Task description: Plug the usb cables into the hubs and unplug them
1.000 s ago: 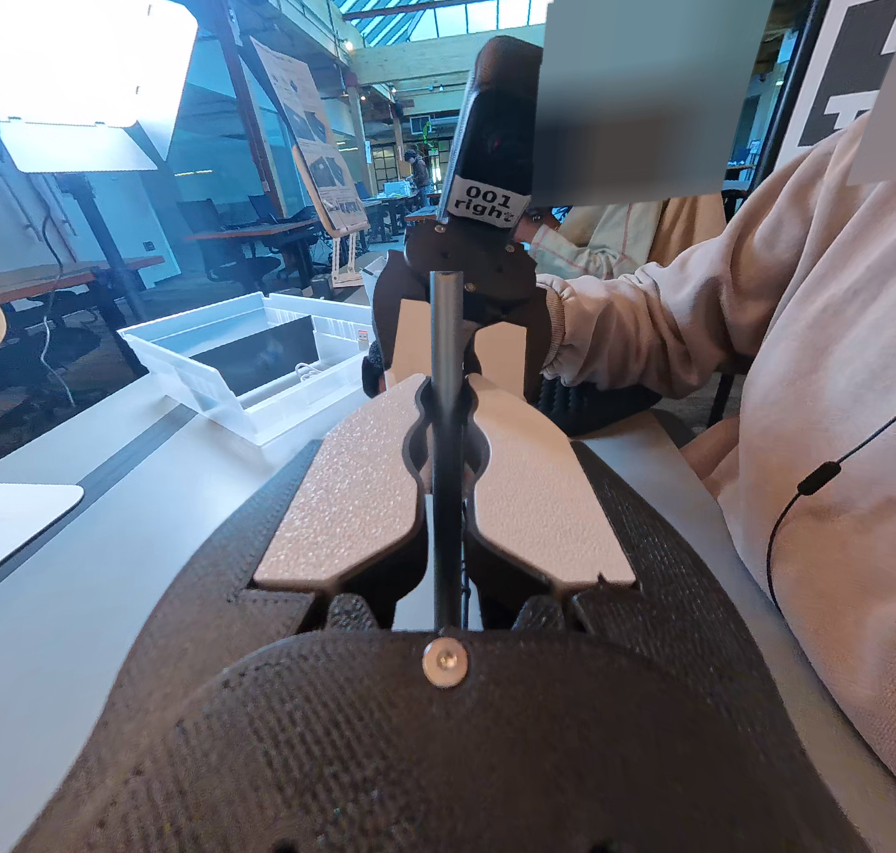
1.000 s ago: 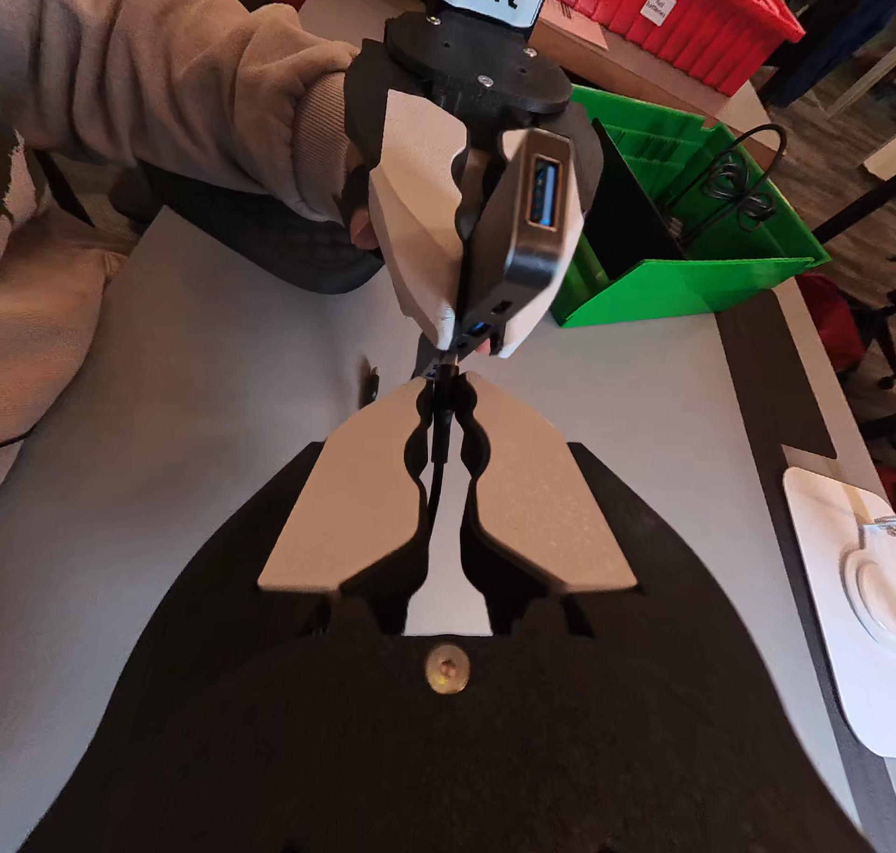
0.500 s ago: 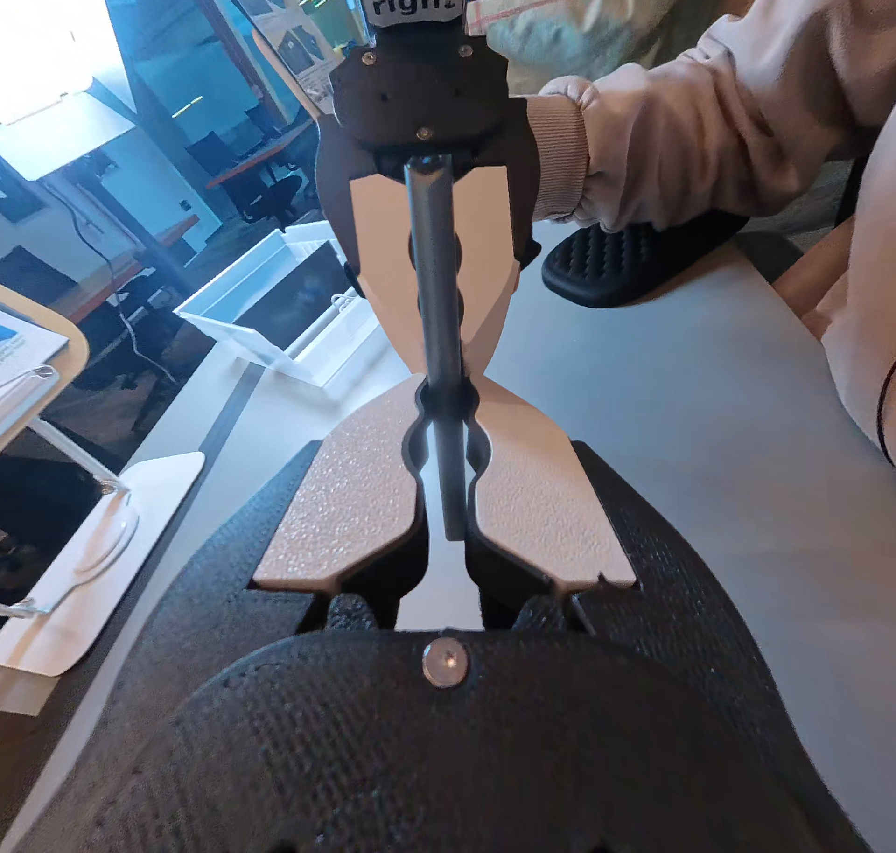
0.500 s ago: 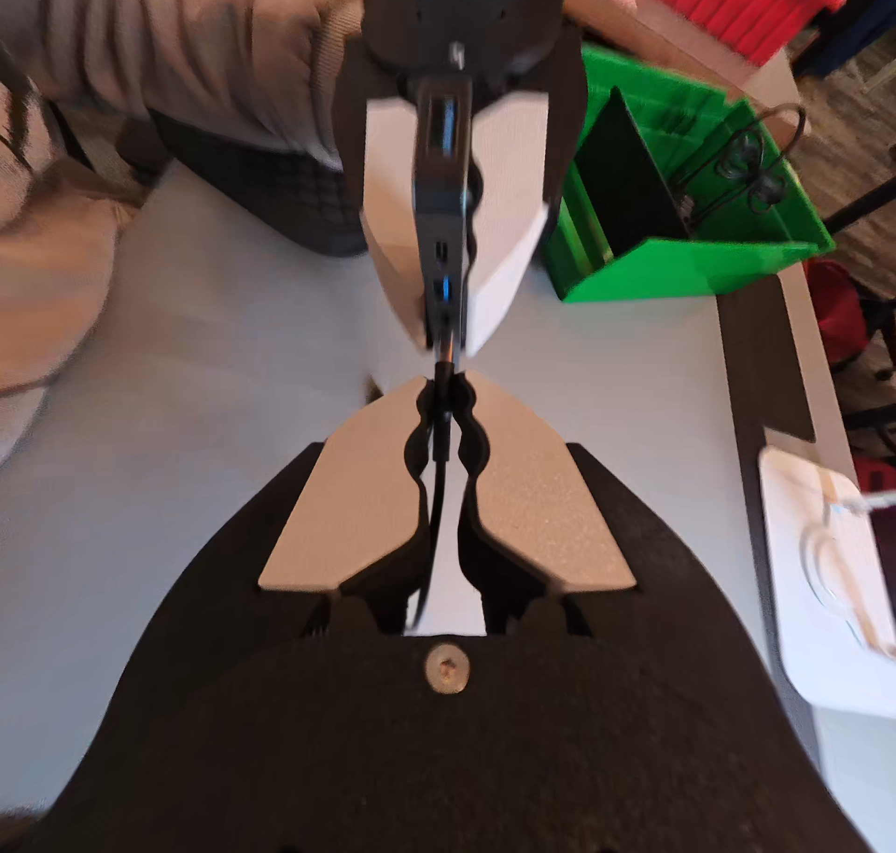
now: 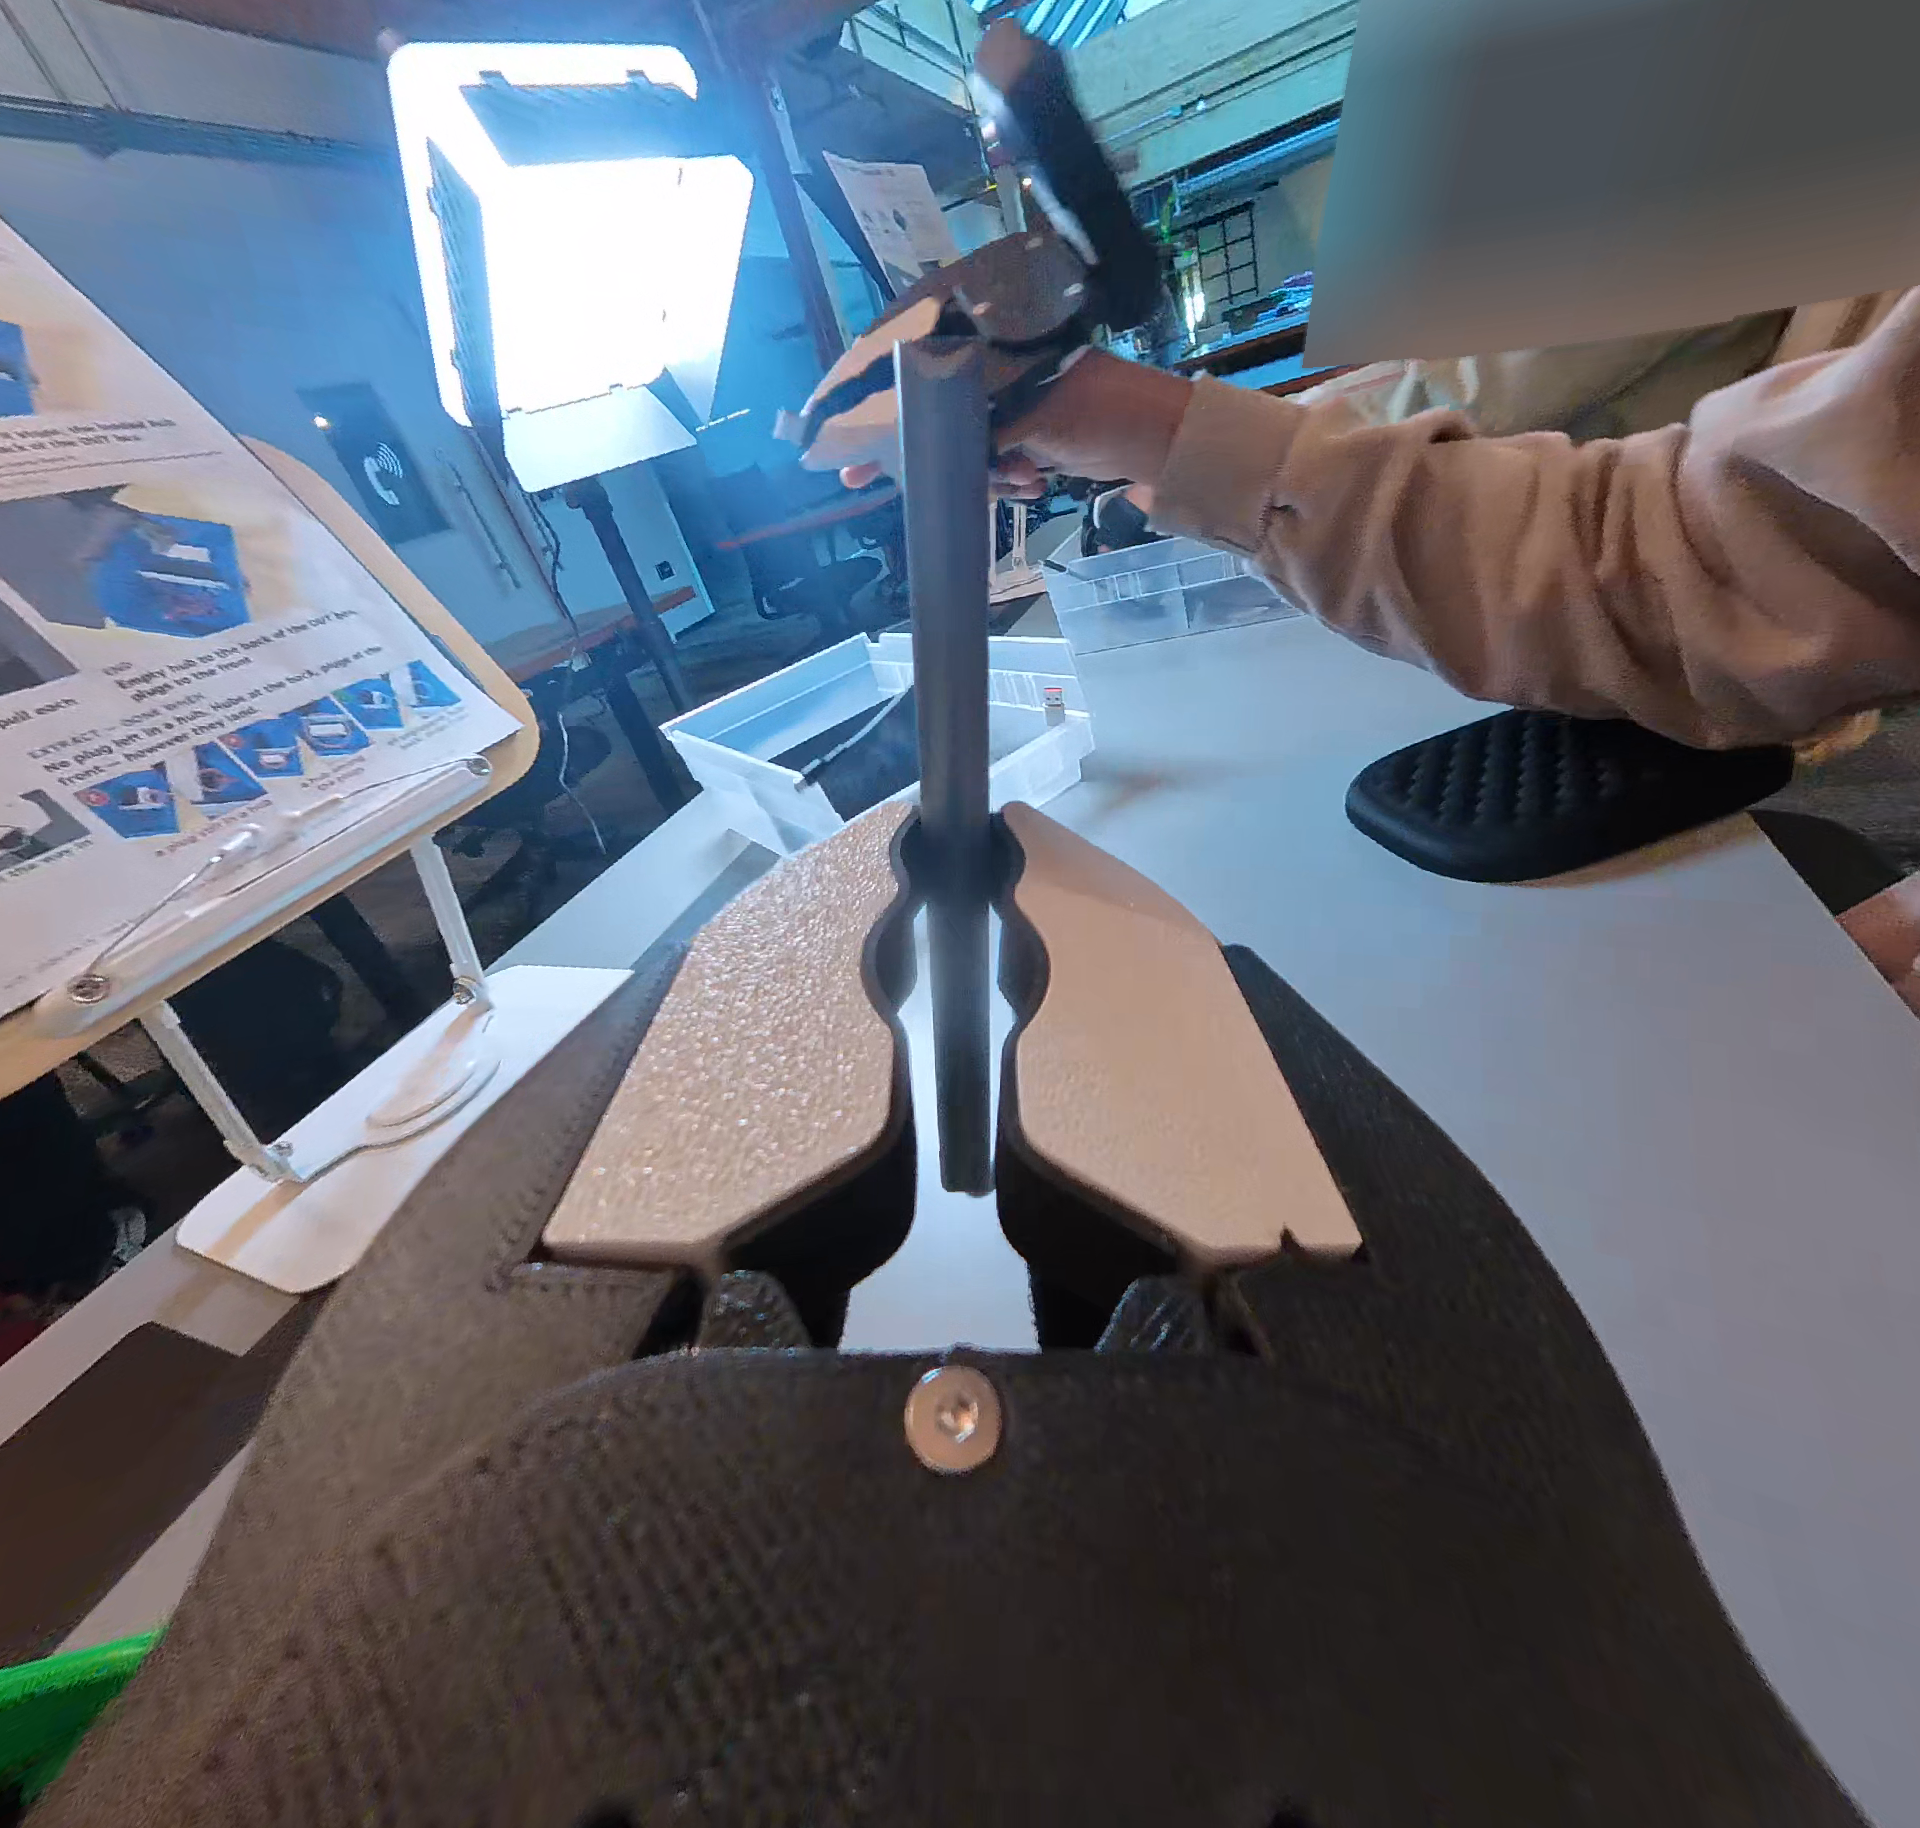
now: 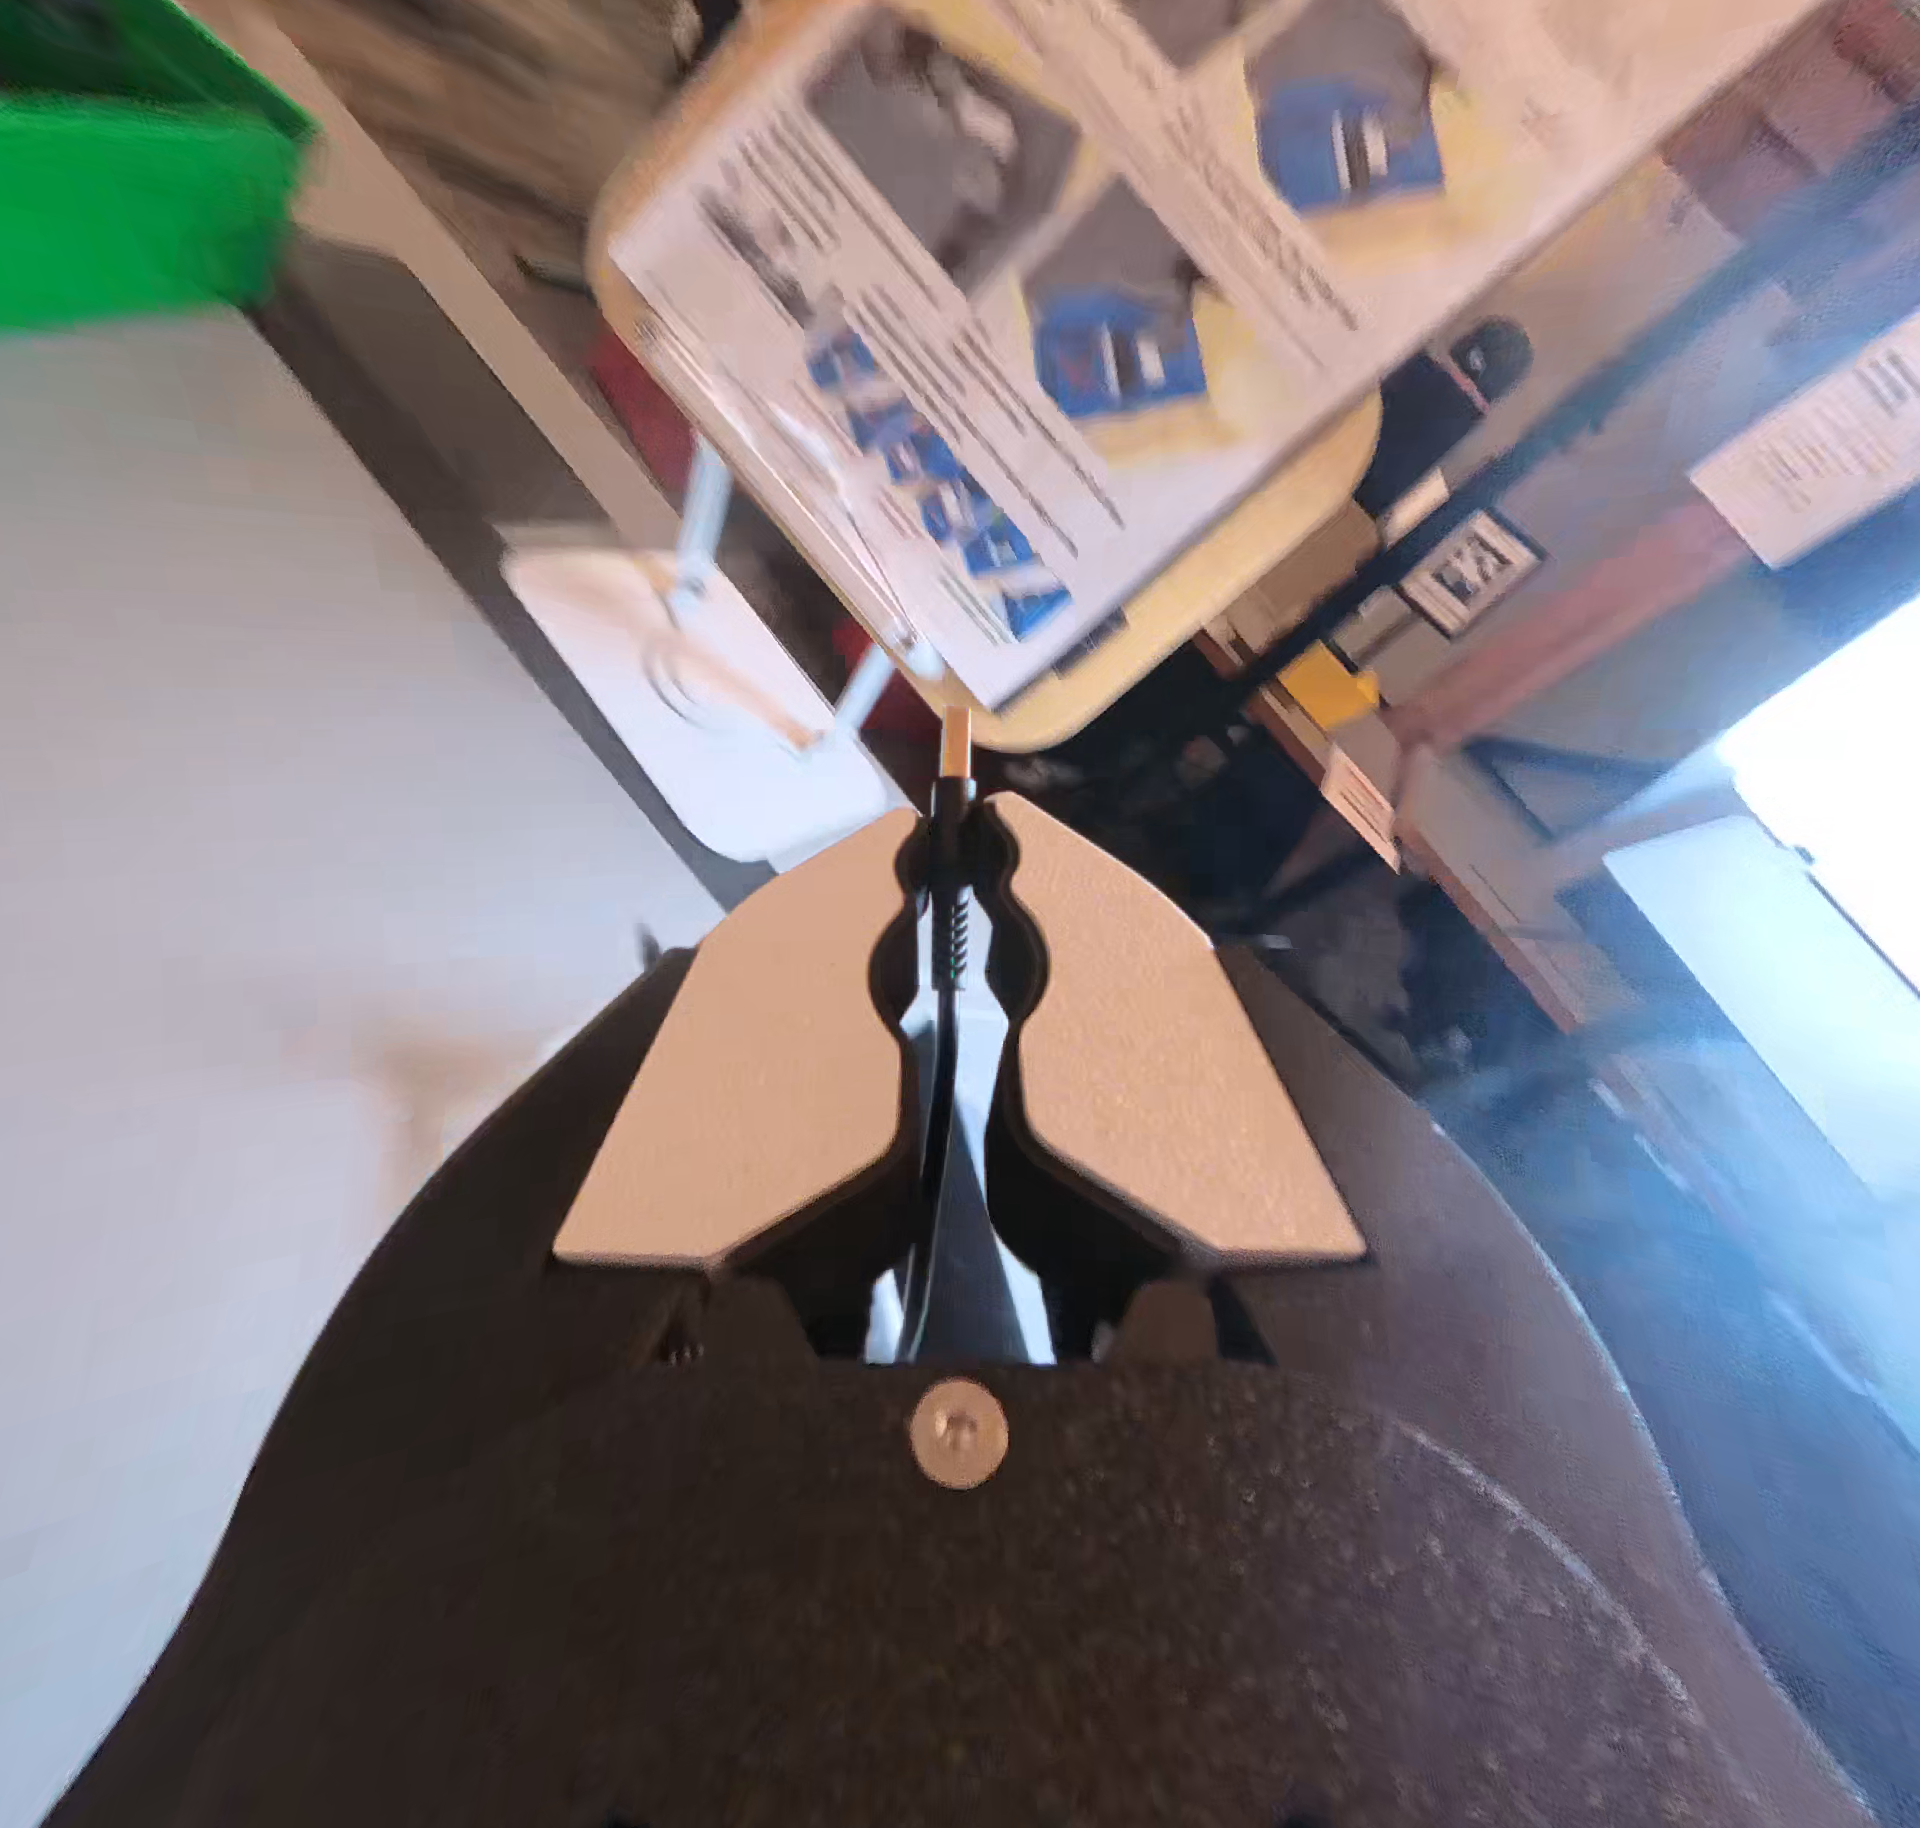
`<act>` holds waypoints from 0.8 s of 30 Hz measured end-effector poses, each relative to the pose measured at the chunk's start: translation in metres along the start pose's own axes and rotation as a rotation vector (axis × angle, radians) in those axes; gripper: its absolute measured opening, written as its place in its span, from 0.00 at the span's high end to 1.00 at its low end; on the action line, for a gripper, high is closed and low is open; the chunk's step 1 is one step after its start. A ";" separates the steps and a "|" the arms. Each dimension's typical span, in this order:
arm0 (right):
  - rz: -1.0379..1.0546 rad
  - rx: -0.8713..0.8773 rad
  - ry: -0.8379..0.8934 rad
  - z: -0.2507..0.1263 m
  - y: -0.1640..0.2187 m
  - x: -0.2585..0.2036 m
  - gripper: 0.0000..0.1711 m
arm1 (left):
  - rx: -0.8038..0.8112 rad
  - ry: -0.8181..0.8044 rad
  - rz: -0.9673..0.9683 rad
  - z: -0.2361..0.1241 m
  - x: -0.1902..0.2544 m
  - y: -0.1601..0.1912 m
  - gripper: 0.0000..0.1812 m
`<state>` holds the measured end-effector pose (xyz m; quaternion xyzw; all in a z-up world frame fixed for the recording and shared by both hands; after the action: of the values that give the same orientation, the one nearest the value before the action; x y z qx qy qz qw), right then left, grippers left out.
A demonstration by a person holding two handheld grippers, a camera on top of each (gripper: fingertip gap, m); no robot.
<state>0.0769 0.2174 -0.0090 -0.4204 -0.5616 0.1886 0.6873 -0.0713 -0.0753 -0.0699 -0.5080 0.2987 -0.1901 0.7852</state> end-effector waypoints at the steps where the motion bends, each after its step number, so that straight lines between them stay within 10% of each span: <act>1: -0.026 -0.060 0.021 0.005 0.019 0.007 0.96 | -0.002 0.002 0.002 0.000 0.001 0.001 0.94; 12: -0.235 -0.692 0.009 -0.022 0.172 0.005 0.93 | -0.021 0.019 -0.013 0.002 0.005 0.010 0.94; 24: 0.161 -0.034 -0.141 -0.031 -0.003 -0.069 0.77 | 0.000 0.074 -0.062 0.014 0.023 0.011 0.94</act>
<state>0.0845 0.1545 -0.0496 -0.4614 -0.5759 0.2630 0.6215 -0.0447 -0.0747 -0.0822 -0.5096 0.3114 -0.2331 0.7675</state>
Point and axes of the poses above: each gripper's, where its closed fingertips meet, z out along the fingers, y out of its underside, x = y × z across the jaws, the point moved 1 cm from there along -z, back along the fingers, and after that the axes turned 15 degrees about x, right-handed, at the moved point
